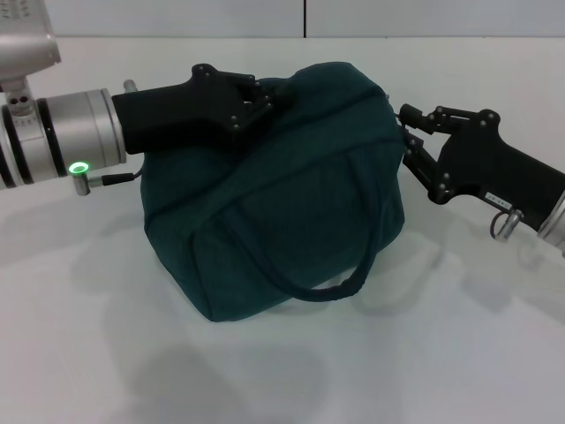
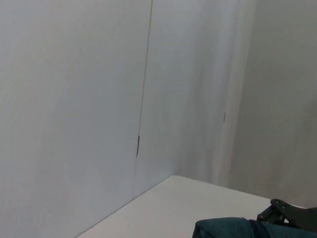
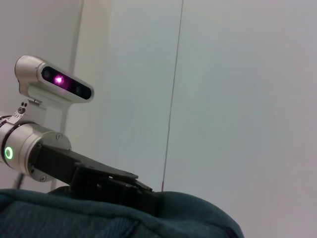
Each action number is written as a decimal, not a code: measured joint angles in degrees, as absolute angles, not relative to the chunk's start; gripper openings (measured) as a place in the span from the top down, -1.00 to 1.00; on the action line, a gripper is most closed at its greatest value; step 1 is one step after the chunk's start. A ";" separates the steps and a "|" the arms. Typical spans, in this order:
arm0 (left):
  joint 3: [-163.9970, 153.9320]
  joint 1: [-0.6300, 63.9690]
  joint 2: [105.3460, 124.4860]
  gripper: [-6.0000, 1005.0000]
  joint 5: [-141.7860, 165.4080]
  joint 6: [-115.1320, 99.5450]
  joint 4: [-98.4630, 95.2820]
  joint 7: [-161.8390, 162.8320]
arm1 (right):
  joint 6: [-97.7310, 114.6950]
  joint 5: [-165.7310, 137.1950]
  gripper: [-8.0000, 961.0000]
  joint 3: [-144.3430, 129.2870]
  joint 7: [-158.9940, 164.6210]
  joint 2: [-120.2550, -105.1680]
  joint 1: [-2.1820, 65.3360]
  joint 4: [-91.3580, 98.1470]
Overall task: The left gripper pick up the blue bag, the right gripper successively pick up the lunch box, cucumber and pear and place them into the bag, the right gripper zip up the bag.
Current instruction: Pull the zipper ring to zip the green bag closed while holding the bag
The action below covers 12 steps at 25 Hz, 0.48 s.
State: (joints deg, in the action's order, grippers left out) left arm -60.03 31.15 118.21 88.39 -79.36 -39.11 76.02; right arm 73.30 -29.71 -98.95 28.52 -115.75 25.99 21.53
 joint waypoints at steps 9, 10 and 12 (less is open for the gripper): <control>-60.03 31.33 118.24 0.86 88.39 -79.37 -39.11 76.02 | 73.12 -32.52 0.58 -99.97 28.92 -115.72 26.32 21.00; -60.03 31.34 118.26 0.86 88.39 -79.37 -39.11 76.02 | 73.11 -32.52 0.58 -99.97 29.14 -115.73 26.34 20.88; -60.03 31.35 118.30 0.86 88.39 -79.36 -39.11 76.02 | 73.05 -32.55 0.58 -99.99 29.83 -115.73 26.50 20.83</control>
